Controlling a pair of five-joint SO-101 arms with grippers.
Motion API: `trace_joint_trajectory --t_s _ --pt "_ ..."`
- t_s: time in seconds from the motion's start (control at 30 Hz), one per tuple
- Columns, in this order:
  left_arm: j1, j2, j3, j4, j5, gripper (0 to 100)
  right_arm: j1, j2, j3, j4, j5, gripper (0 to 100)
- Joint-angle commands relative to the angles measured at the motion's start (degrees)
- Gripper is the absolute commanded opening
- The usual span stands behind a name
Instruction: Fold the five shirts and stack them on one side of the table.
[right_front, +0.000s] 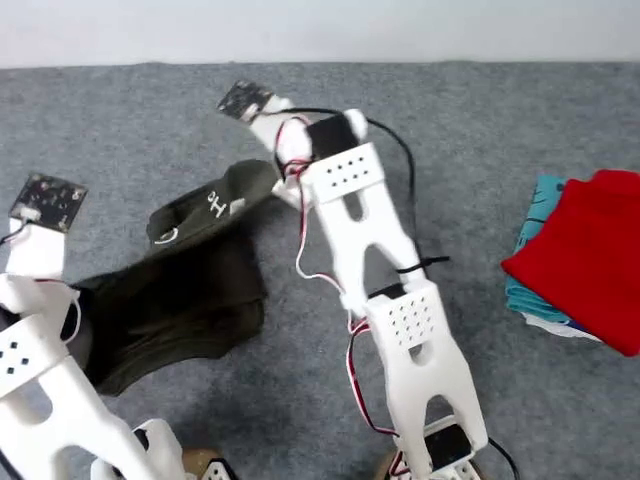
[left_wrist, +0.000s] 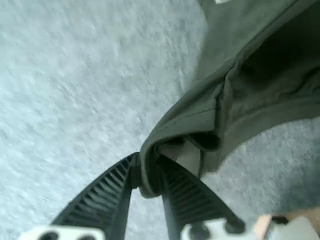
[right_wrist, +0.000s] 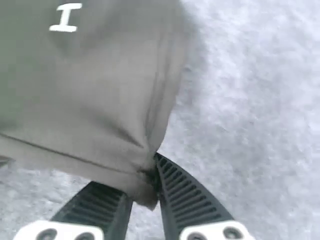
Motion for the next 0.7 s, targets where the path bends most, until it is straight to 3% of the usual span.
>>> trace_joint_trajectory --t_s 0.0,0.3,0.67 --pt "3.7 -1.8 -7.2 -1.5 4.2 1 3.3 -12.5 0.1 2.5 0.2 0.9" --pt "12.3 -1.8 -20.6 -9.3 17.0 2 7.9 -32.7 2.5 2.3 0.4 0.9" --pt "17.1 -1.5 -34.5 -21.4 17.6 2 14.0 -53.7 2.8 2.2 0.5 0.9"
